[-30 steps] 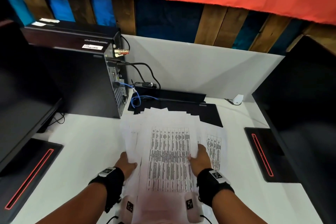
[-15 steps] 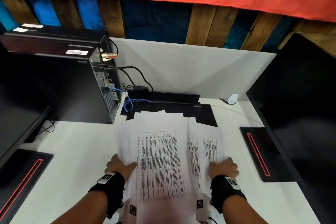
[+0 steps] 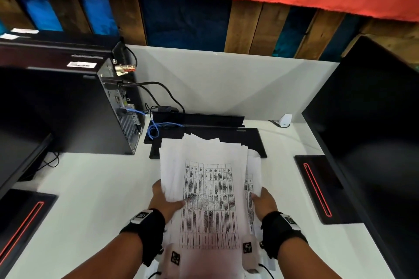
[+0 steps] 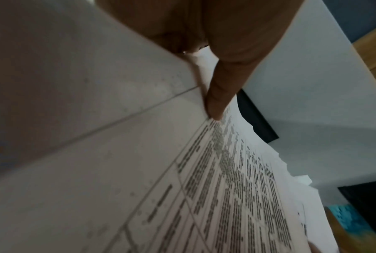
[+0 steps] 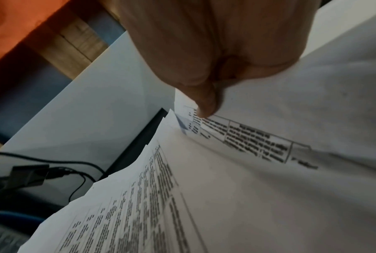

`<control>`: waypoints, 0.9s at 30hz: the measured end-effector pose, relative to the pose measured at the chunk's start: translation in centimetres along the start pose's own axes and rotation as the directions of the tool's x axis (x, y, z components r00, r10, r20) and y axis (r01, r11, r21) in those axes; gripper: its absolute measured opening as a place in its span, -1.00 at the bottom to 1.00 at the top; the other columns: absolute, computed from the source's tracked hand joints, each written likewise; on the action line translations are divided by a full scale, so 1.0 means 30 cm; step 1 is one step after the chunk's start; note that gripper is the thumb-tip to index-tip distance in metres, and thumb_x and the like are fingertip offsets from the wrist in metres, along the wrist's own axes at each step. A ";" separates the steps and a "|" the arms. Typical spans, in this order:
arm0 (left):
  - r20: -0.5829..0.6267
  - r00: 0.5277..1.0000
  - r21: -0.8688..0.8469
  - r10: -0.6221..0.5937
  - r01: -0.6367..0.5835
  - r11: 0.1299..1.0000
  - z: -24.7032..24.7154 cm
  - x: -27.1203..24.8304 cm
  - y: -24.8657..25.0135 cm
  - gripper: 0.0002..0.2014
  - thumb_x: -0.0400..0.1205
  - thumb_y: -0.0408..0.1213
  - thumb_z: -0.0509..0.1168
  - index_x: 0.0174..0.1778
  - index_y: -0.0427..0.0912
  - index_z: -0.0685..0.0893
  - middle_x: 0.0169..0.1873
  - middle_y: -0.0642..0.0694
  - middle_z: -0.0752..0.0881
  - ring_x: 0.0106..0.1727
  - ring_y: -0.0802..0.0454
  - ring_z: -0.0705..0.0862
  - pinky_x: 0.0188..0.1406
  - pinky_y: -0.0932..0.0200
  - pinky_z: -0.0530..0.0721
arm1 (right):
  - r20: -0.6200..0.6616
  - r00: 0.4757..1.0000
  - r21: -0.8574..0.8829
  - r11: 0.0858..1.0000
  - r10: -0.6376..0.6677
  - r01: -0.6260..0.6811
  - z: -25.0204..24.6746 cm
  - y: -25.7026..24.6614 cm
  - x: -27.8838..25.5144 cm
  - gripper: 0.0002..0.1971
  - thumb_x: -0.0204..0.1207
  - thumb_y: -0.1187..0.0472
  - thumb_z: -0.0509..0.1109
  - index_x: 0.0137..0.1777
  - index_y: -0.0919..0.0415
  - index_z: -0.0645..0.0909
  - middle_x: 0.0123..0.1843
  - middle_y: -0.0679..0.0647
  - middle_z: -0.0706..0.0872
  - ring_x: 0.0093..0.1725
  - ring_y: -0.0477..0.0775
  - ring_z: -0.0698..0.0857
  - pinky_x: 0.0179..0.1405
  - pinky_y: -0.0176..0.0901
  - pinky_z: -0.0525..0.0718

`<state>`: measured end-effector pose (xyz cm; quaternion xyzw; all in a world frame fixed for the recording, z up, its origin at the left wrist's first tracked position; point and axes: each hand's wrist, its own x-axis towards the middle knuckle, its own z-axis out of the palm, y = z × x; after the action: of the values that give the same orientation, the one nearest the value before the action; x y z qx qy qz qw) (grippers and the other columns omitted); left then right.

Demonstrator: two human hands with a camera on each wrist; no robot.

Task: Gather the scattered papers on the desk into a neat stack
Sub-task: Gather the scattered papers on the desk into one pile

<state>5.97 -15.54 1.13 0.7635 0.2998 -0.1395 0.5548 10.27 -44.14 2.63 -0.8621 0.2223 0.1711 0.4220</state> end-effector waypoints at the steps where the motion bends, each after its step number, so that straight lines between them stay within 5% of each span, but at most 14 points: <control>1: -0.001 0.999 -0.018 -0.032 0.032 0.999 -0.001 0.006 -0.001 0.03 0.25 -0.31 0.64 0.54 -0.21 0.15 0.27 -0.21 0.55 0.26 -0.19 0.57 0.39 -0.13 0.54 | 0.012 1.000 0.011 1.000 -0.007 0.006 -0.008 0.009 0.001 -0.69 0.62 0.31 0.28 0.32 0.39 0.52 0.29 0.31 0.66 0.31 0.27 0.62 0.18 -0.15 0.50; 4: 0.024 0.992 0.048 -0.126 0.125 0.991 -0.014 0.033 -0.034 0.07 -0.02 -0.01 0.66 0.41 -0.28 0.42 0.25 -0.25 0.67 0.22 -0.22 0.65 0.29 -0.13 0.63 | 0.034 0.999 0.046 0.999 -0.021 0.020 -0.029 0.029 -0.018 -0.82 0.45 0.38 0.47 0.04 0.26 0.66 -0.06 0.18 0.74 0.11 0.24 0.72 -0.01 -0.18 0.55; 7: -0.012 0.991 0.130 -0.137 0.137 0.982 -0.038 0.035 -0.054 -0.39 0.26 -0.25 0.63 0.19 -0.35 0.60 0.10 -0.29 0.74 0.07 -0.19 0.70 0.15 0.02 0.66 | -0.046 0.997 0.067 0.996 -0.054 0.057 -0.055 0.006 -0.054 -0.78 0.37 0.42 0.50 -0.30 0.07 0.63 -0.30 -0.03 0.71 -0.11 0.18 0.73 -0.26 -0.23 0.54; 10: -0.048 0.991 0.168 -0.129 0.135 0.976 -0.051 0.034 -0.073 -0.43 0.36 -0.32 0.57 0.27 -0.35 0.56 0.13 -0.28 0.72 0.10 -0.19 0.69 0.15 0.07 0.63 | -0.147 0.981 0.050 0.990 -0.125 0.134 -0.090 -0.067 -0.099 -0.88 0.40 0.39 0.45 -0.19 0.14 0.68 -0.28 0.03 0.72 -0.19 0.14 0.69 -0.41 -0.31 0.49; 14: -0.071 0.990 0.139 -0.125 0.134 0.981 -0.049 0.038 -0.082 -0.50 0.44 -0.45 0.49 0.28 -0.39 0.51 0.08 -0.30 0.69 0.05 -0.18 0.66 0.13 0.08 0.57 | -0.299 0.933 -0.089 0.979 -0.199 0.181 -0.177 -0.166 -0.153 -0.91 0.44 0.30 0.34 -0.16 0.13 0.66 -0.25 0.11 0.73 -0.24 0.22 0.70 -0.29 -0.19 0.58; 18: -0.085 0.991 0.122 -0.106 0.116 0.986 -0.061 0.046 -0.092 -0.44 0.44 -0.45 0.48 0.34 -0.37 0.44 0.22 -0.36 0.65 0.22 -0.29 0.65 0.25 -0.03 0.58 | -0.480 0.799 -0.269 0.928 -0.361 0.258 -0.281 -0.271 -0.239 -0.87 0.52 0.27 0.32 -0.02 0.23 0.67 -0.24 0.25 0.72 -0.20 0.33 0.70 -0.29 -0.15 0.47; 21: -0.083 0.993 0.116 -0.083 0.093 0.989 -0.078 0.039 -0.088 -0.45 0.46 -0.48 0.45 0.36 -0.34 0.42 0.22 -0.33 0.65 0.21 -0.28 0.64 0.19 0.04 0.56 | -0.618 0.623 -0.310 0.877 -0.479 0.367 -0.356 -0.350 -0.305 -0.82 0.56 0.25 0.32 0.09 0.25 0.68 -0.20 0.35 0.76 -0.16 0.41 0.72 -0.23 -0.05 0.55; 24: -0.081 0.996 0.116 -0.045 0.054 0.992 -0.096 0.036 -0.082 -0.51 0.49 -0.54 0.40 0.33 -0.34 0.45 0.16 -0.31 0.66 0.13 -0.22 0.65 0.07 0.13 0.50 | -0.732 0.454 -0.220 0.807 -0.508 0.549 -0.413 -0.395 -0.345 -0.85 0.57 0.21 0.33 0.06 0.23 0.67 -0.28 0.19 0.71 -0.26 0.24 0.69 -0.22 -0.09 0.61; 27: -0.057 0.998 0.138 -0.004 0.011 0.990 -0.114 0.012 -0.066 -0.54 0.51 -0.56 0.36 0.33 -0.34 0.47 0.14 -0.31 0.70 0.01 -0.10 0.62 0.03 0.16 0.49 | -0.795 0.432 -0.018 0.729 -0.426 0.685 -0.439 -0.415 -0.359 -0.89 0.57 0.20 0.37 0.05 0.16 0.66 -0.29 -0.03 0.68 -0.28 -0.08 0.69 -0.20 -0.20 0.65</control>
<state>4.63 -11.85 0.61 0.8025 0.3077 -0.1404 0.4915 9.19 -45.37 23.66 -0.7965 0.0990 -0.3914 0.4500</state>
